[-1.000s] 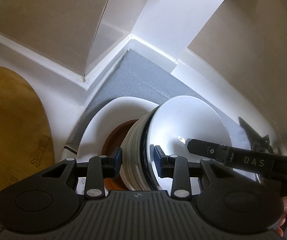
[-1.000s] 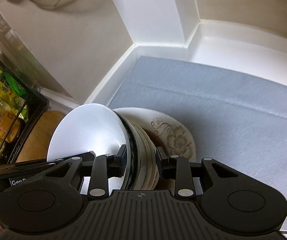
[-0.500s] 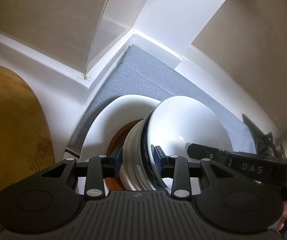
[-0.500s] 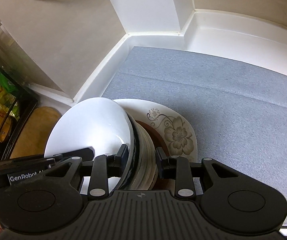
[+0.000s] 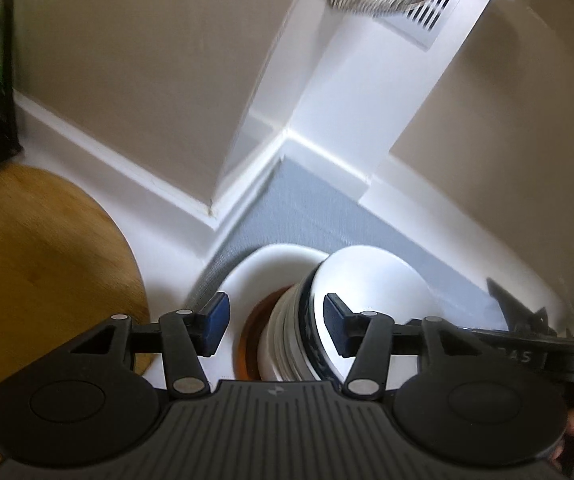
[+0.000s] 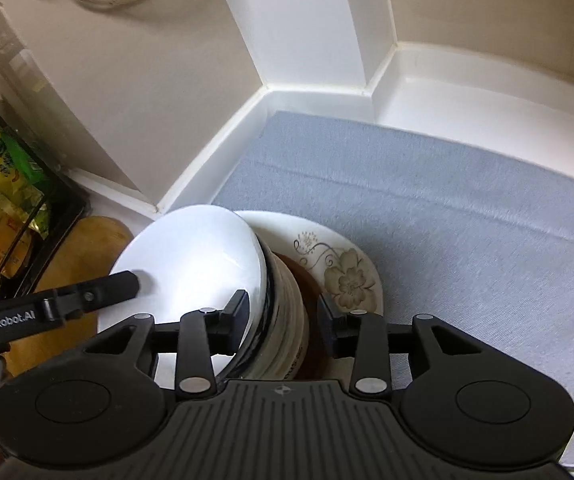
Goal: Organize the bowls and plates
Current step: 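Carry the bowl stack with both grippers over the terracotta plate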
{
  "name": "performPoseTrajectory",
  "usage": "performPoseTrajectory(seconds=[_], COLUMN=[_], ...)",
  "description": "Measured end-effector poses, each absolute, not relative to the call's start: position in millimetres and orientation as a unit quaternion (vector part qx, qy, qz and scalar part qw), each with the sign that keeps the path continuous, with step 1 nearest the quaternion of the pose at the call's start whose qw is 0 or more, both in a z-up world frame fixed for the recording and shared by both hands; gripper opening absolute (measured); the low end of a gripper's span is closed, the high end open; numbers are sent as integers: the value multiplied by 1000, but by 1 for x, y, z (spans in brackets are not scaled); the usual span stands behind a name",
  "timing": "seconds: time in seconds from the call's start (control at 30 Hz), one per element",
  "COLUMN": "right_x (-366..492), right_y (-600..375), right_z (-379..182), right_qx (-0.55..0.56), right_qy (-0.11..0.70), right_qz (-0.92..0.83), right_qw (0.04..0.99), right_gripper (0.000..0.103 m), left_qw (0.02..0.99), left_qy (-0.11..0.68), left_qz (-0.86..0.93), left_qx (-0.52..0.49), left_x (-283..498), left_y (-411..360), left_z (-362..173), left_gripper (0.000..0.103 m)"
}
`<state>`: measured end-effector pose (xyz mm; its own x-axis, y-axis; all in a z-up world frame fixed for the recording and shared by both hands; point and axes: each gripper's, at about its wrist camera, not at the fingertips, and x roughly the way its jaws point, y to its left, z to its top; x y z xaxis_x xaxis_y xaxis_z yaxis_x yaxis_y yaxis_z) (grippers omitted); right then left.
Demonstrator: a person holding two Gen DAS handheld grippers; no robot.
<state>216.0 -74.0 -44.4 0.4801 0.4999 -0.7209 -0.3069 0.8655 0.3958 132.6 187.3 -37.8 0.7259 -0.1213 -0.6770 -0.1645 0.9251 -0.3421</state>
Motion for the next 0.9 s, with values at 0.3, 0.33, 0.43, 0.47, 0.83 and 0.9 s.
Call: performPoseTrajectory(seconds=[0.3,0.33,0.43,0.47,0.83,0.9], right_x=[188,187,183,183,174,170], right_y=[-100,-103,-116,-121,-132,-133], right_z=[-23,-23,-26,-27,-62,-65], right_qx=[84,83,104,113,141,149], right_qy=[386,381,371,369,392,391], right_qz=[243,237,220,213,137,132], right_qw=[886,890,896,898,899,898], right_gripper=[45,45,45,45,21,20], left_qw=[922,922,919,917,908,907], left_qy=[343,344,348,351,376,379], left_qz=[29,31,25,27,28,26], left_qx=[-176,-177,-184,-187,-184,-184], left_x=[100,98,96,96,107,108], left_y=[190,192,199,202,224,225], left_z=[-46,-47,-52,-54,-76,-77], left_gripper=[57,56,52,47,35,35])
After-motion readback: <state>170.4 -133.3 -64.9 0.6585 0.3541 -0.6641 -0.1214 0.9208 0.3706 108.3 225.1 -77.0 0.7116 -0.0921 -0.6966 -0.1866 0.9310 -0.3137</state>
